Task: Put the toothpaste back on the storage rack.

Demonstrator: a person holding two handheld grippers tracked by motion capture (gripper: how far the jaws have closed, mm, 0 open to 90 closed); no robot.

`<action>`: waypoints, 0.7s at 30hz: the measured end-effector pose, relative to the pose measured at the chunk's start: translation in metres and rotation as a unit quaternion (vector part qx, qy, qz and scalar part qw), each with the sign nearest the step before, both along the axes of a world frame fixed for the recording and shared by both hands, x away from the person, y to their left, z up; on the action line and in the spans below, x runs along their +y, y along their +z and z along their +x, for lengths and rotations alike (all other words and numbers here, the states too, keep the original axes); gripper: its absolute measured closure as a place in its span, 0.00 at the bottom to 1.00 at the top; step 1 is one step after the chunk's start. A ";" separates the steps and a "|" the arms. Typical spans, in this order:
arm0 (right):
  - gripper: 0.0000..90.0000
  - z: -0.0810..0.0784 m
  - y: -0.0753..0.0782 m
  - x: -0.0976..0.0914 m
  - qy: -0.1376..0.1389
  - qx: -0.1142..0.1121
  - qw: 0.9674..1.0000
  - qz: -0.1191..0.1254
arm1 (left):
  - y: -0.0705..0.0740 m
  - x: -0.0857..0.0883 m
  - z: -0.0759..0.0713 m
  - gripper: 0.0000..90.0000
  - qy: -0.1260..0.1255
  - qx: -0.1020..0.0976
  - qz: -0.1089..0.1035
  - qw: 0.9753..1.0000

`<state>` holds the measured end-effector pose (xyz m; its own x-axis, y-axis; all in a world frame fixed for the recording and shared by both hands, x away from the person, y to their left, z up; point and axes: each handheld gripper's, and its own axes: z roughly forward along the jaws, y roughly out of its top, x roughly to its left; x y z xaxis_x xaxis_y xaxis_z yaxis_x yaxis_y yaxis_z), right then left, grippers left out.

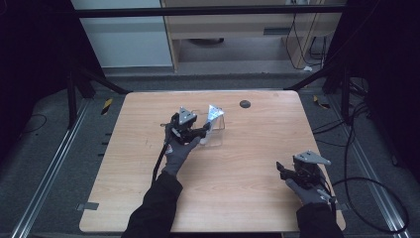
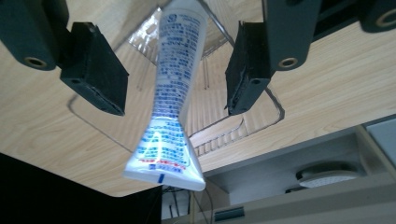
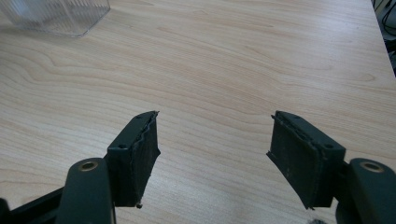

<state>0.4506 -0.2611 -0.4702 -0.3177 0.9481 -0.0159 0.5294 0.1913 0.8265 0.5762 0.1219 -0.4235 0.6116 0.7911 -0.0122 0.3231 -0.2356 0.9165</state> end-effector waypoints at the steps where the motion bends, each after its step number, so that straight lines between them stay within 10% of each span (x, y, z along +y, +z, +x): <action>1: 0.35 0.000 0.000 0.000 0.000 0.000 1.000 0.000 | 0.002 0.003 -0.002 0.40 -0.004 0.000 -0.004 1.000; 9: 0.33 -0.001 -0.001 0.000 -0.004 -0.001 1.000 0.002 | 0.016 0.030 -0.019 0.40 -0.010 0.021 0.007 1.000; 21: 0.28 -0.002 -0.003 -0.002 -0.006 -0.005 1.000 -0.004 | -0.002 0.080 -0.064 0.40 -0.011 0.048 0.054 0.997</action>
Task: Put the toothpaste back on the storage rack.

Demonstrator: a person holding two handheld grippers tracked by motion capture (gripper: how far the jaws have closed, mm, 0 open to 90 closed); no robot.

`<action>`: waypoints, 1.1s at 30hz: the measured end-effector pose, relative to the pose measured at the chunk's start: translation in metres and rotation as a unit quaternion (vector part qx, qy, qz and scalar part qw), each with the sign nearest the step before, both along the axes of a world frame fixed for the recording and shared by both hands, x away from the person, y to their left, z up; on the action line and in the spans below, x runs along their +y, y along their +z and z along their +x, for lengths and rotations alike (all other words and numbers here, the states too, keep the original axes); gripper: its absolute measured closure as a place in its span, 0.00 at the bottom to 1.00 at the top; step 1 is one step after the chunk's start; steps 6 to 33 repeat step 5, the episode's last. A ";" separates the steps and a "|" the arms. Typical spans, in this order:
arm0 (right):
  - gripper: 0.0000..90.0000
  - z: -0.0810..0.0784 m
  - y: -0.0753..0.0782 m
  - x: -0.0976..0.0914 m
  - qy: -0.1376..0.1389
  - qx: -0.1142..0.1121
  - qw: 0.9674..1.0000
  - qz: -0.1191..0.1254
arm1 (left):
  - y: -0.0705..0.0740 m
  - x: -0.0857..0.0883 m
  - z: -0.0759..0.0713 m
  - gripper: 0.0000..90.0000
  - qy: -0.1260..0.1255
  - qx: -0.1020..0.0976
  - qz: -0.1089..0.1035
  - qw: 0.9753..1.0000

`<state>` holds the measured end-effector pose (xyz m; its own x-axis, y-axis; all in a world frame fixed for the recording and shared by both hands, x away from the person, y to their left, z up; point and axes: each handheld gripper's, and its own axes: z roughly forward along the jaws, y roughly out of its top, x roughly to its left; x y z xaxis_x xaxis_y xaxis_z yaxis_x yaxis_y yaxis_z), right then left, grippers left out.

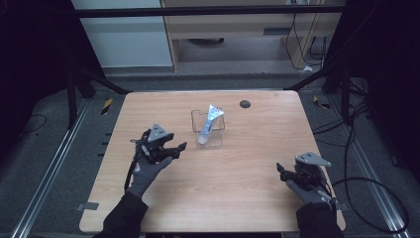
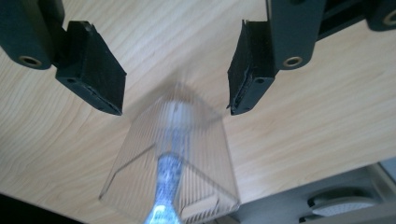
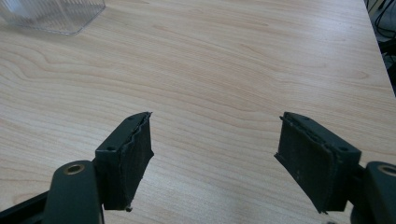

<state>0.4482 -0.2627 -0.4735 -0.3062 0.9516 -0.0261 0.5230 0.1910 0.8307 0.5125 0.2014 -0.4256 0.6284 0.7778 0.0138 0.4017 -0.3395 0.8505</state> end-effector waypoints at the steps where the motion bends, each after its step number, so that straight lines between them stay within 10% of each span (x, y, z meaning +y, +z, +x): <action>1: 0.28 0.000 0.000 0.000 0.000 -0.001 1.000 -0.001 | -0.002 0.004 -0.003 0.40 0.003 0.003 0.003 1.000; 33: 0.26 0.000 -0.001 -0.002 -0.004 0.000 1.000 0.002 | -0.009 0.019 -0.012 0.39 0.017 0.011 0.004 1.000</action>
